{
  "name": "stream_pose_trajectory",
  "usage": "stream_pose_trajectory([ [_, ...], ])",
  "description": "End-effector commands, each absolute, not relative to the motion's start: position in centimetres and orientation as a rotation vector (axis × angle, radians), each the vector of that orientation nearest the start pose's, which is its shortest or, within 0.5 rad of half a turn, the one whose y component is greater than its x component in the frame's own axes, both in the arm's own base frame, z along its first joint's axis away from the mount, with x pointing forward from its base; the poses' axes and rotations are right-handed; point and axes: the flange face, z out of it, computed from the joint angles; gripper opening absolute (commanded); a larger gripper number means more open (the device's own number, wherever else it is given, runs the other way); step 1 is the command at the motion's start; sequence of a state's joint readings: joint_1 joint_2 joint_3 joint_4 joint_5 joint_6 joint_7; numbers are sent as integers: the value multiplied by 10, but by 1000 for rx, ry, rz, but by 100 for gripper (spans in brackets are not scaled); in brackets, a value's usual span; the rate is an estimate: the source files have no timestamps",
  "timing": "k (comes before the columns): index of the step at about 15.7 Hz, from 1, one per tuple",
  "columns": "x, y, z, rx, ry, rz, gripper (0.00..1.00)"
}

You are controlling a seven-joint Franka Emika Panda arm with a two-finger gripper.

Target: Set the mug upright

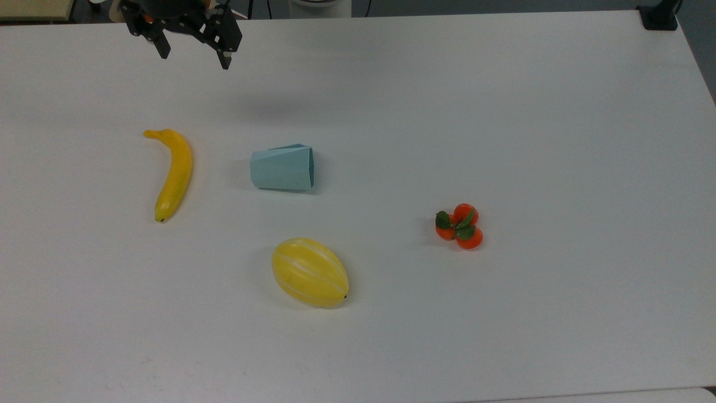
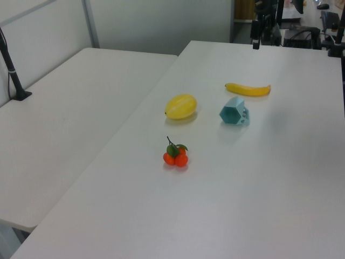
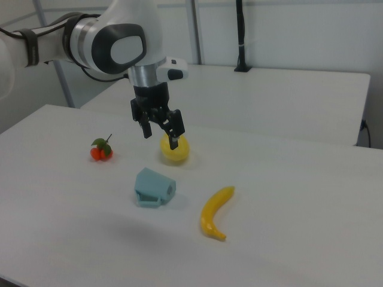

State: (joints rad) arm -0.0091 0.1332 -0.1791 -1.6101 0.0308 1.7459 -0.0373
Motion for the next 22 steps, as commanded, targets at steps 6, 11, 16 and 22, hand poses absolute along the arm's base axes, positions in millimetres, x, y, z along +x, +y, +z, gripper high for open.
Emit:
stream_pose_trajectory([
  [6, 619, -28, 504, -3187, 52, 91, 100],
  [11, 631, 25, 462, -3326, -140, 186, 100],
  [16, 637, 55, 408, -3437, -109, 282, 100],
  [22, 639, 88, 350, -3572, -112, 245, 88],
])
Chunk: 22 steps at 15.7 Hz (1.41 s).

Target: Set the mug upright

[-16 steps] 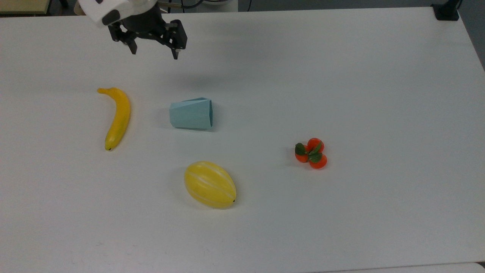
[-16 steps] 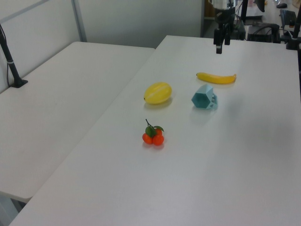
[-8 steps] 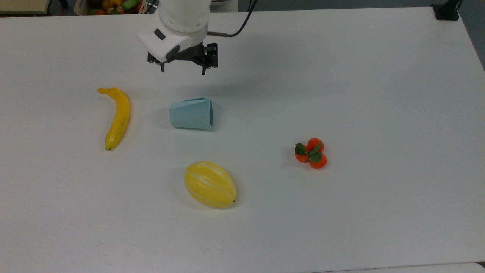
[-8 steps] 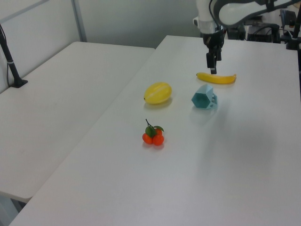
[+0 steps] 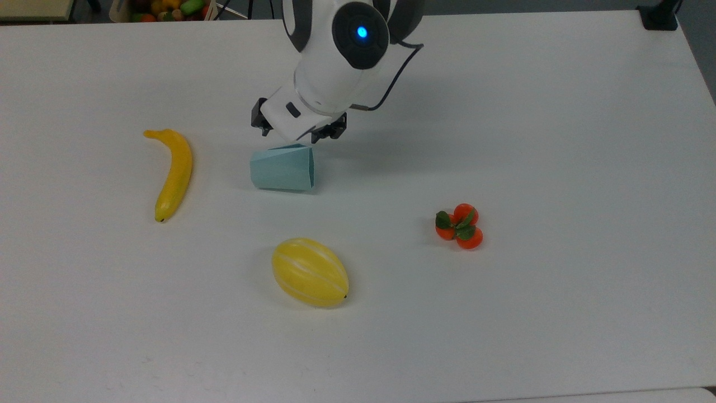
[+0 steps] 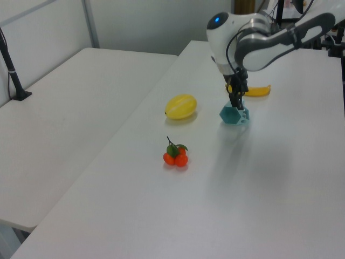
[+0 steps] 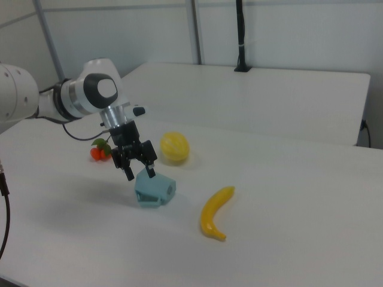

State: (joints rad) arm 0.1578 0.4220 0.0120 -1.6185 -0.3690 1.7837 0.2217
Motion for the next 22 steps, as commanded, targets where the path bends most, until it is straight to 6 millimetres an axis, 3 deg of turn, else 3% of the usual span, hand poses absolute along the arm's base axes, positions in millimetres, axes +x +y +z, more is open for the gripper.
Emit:
stream_pose_trajectory([
  [1, 640, 87, 343, -3579, -106, 230, 86],
  [3, 640, 84, 338, -3607, -130, 214, 86],
  [5, 643, 76, 340, -3623, -126, 193, 76],
  [9, 646, 74, 342, -3640, -147, 144, 46],
  [10, 646, 75, 343, -3641, -151, 140, 30],
  [12, 646, 77, 347, -3641, -153, 130, 15],
  [17, 649, 68, 368, -3620, -82, 71, 5],
  [22, 645, 49, 401, -3465, 135, 52, 2],
])
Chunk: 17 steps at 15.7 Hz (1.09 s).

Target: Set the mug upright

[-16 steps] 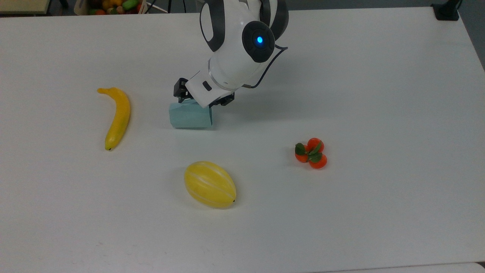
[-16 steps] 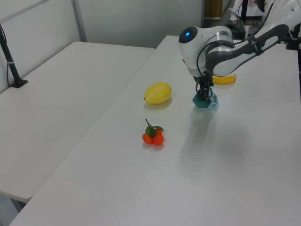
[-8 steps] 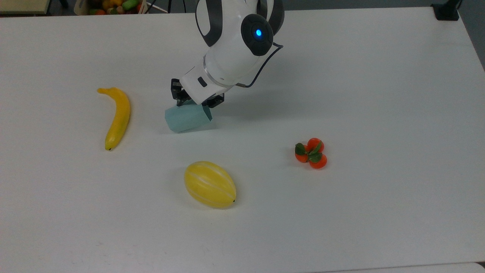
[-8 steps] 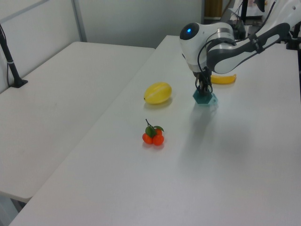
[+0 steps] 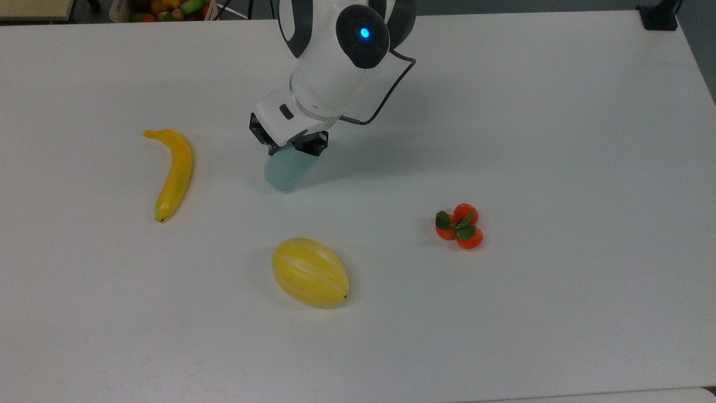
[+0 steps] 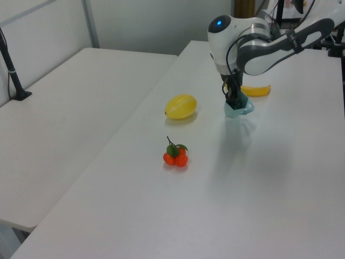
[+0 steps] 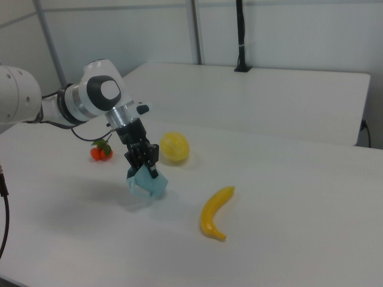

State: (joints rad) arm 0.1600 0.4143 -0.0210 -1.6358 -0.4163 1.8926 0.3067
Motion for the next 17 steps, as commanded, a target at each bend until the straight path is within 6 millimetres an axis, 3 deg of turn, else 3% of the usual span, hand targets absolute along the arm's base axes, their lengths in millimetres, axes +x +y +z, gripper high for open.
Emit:
stream_pose_trajectory([
  [1, 644, 38, 406, -3417, 209, 59, 2],
  [3, 641, 18, 416, -3303, 346, 79, 2],
  [10, 641, -33, 417, -3038, 515, 110, 4],
  [17, 649, -34, 395, -3003, 545, 80, 10],
])
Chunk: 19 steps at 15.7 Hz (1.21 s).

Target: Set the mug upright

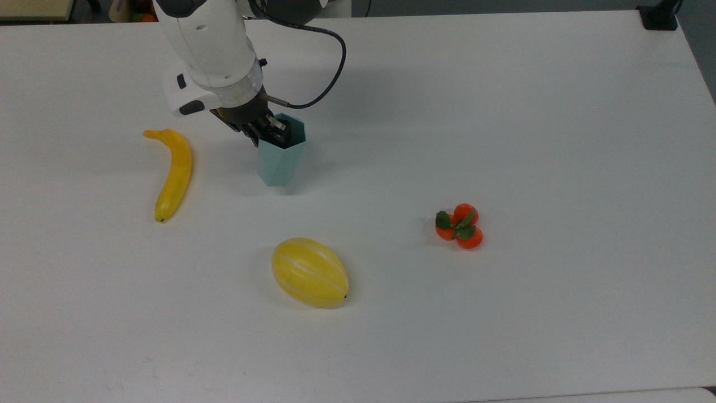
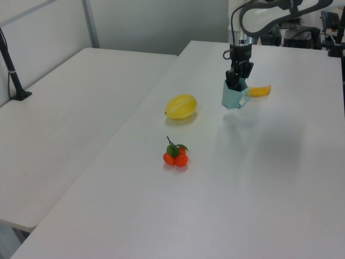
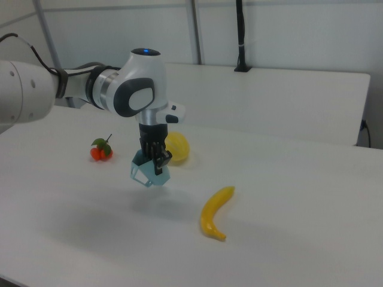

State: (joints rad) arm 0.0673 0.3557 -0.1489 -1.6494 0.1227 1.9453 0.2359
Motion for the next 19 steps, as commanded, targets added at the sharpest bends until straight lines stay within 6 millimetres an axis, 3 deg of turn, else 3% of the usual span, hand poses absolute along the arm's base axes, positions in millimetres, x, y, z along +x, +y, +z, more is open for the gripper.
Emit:
stream_pose_trajectory([
  [1, 649, -34, 392, -3003, 545, 87, 11],
  [8, 644, -35, 366, -2957, 594, 72, 14],
  [11, 644, -33, 371, -2956, 585, 70, 20],
  [14, 641, -33, 384, -2967, 549, 78, 43],
  [18, 637, -36, 421, -2980, 464, 74, 93],
  [19, 636, -38, 435, -2995, 453, 59, 100],
])
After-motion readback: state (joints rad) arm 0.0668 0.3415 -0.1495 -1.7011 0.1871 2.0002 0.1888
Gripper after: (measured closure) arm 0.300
